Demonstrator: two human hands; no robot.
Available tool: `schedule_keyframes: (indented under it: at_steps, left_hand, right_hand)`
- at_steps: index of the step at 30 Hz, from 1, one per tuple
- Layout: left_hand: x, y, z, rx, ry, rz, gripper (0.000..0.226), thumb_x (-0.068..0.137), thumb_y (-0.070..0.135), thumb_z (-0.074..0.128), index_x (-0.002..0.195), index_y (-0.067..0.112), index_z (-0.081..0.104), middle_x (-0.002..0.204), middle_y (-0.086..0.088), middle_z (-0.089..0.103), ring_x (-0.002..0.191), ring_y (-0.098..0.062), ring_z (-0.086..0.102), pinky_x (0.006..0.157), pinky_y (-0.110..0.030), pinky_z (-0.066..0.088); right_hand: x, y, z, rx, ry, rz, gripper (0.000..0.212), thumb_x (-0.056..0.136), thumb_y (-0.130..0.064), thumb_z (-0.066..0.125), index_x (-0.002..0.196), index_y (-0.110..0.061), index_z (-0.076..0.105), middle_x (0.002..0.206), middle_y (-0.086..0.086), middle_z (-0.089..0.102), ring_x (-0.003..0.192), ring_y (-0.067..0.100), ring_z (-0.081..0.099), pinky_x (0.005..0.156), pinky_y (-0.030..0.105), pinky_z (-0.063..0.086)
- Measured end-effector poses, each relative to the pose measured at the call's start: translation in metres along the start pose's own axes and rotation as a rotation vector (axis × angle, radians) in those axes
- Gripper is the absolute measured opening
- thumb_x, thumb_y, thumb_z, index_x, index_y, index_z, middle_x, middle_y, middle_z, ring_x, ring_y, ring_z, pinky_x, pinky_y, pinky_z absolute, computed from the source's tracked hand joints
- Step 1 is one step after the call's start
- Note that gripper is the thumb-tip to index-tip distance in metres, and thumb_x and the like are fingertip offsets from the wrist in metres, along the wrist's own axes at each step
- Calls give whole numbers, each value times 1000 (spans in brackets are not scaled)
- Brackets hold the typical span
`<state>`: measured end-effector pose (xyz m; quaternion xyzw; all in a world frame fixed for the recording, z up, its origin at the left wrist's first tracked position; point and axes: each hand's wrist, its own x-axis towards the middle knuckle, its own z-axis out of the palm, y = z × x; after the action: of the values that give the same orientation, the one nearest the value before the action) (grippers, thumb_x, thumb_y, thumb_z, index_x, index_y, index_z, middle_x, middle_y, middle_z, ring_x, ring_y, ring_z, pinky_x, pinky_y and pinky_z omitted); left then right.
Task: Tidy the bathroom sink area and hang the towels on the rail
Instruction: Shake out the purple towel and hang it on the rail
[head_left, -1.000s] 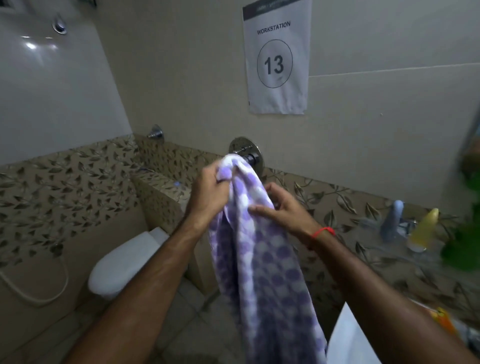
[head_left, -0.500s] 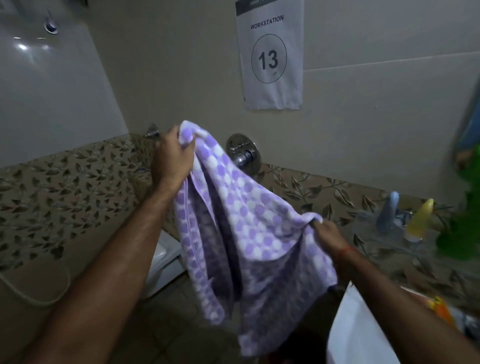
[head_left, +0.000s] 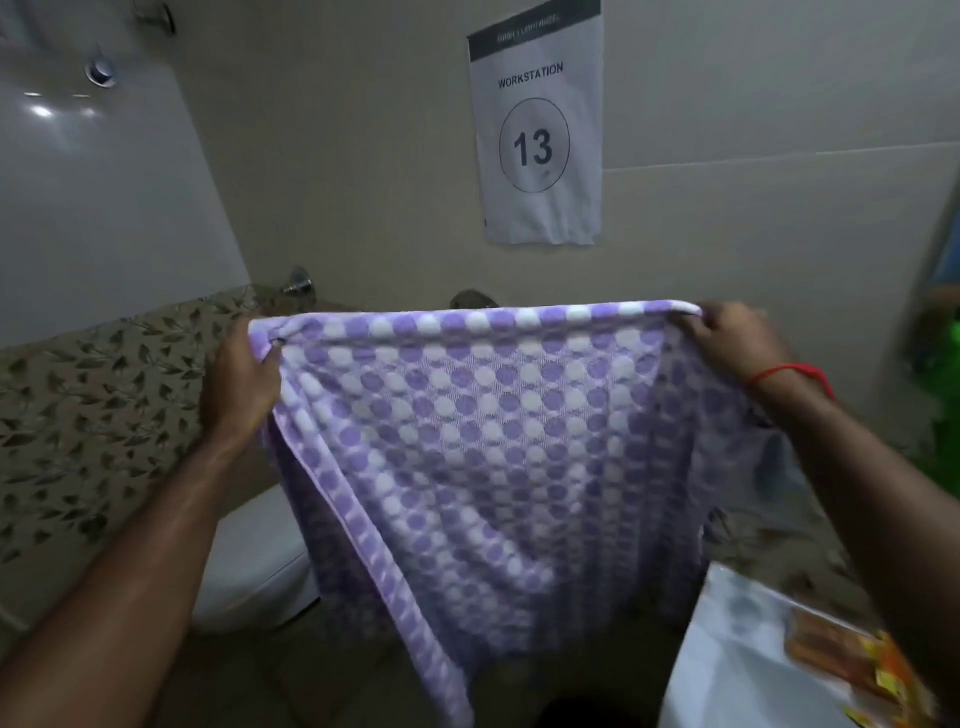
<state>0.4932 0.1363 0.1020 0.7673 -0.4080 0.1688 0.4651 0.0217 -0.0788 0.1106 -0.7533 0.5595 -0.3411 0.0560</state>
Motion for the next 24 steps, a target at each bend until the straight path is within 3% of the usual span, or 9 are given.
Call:
schedule_keyframes:
  at_steps: [3, 5, 8, 12, 16, 19, 21, 23, 24]
  left_hand:
    - [2, 2, 6, -19, -39, -9, 25, 99, 16, 49, 122, 7, 55, 112, -14, 64, 98, -30, 60, 81, -34, 38]
    - [4, 11, 12, -70, -120, -84, 19, 98, 11, 47, 113, 3, 57, 96, -9, 59, 88, -21, 55, 77, -30, 37]
    - [-14, 41, 26, -444, -330, -328, 20, 101, 6, 41, 97, -1, 59, 69, -10, 59, 56, -19, 57, 51, -21, 41]
    - [-77, 106, 46, -862, -616, -478, 40, 92, -7, 34, 119, 6, 61, 96, -12, 67, 78, -20, 65, 61, -24, 54]
    - [-122, 149, 56, -961, -818, -218, 44, 94, 11, 55, 135, 27, 53, 117, 4, 65, 90, -2, 68, 73, -18, 56]
    - [-134, 156, 55, -661, -832, 216, 76, 82, 18, 76, 138, 47, 34, 132, 23, 49, 116, 7, 56, 95, -5, 43]
    - [-131, 159, 49, -518, -693, 335, 74, 78, -1, 63, 136, 42, 46, 127, 16, 59, 112, -8, 61, 87, -6, 46]
    - [-123, 158, 41, -547, -548, 361, 65, 73, -16, 48, 121, 24, 65, 114, 4, 71, 104, -18, 68, 84, -19, 52]
    - [-119, 158, 35, -605, -510, 379, 61, 71, -19, 44, 112, 18, 68, 109, 1, 74, 102, -18, 69, 86, -23, 53]
  right_hand:
    - [10, -13, -7, 132, -85, 75, 38, 99, -31, 55, 101, 6, 67, 99, 30, 67, 96, 40, 65, 71, 36, 39]
    - [10, -21, -7, 264, -136, 153, 23, 98, -19, 56, 97, 3, 64, 81, 20, 60, 80, 30, 57, 60, 29, 38]
    - [1, -39, -4, 521, -372, 202, 17, 98, -3, 46, 105, -9, 60, 76, 5, 54, 74, 23, 50, 45, 17, 42]
    - [-28, -87, 24, 1036, -573, 300, 28, 99, 4, 40, 119, -10, 54, 93, 17, 57, 70, 23, 51, 58, 31, 46]
    - [-62, -137, 35, 1128, -675, 220, 29, 98, 6, 39, 113, -12, 56, 73, 13, 52, 56, 21, 55, 53, 38, 58]
    - [-70, -145, 24, 1031, -723, 70, 34, 95, 1, 44, 83, -15, 71, 68, 13, 61, 60, 23, 61, 60, 36, 58]
    - [-73, -137, 8, 917, -792, -35, 25, 95, -14, 55, 80, -23, 73, 77, 16, 68, 71, 28, 67, 67, 40, 58]
    - [-73, -120, -7, 664, -864, -221, 7, 90, -35, 65, 93, -33, 71, 84, 13, 72, 72, 23, 68, 62, 35, 57]
    - [-73, -111, -14, 550, -890, -289, 16, 85, -44, 70, 99, -36, 68, 80, 10, 71, 70, 19, 67, 59, 32, 56]
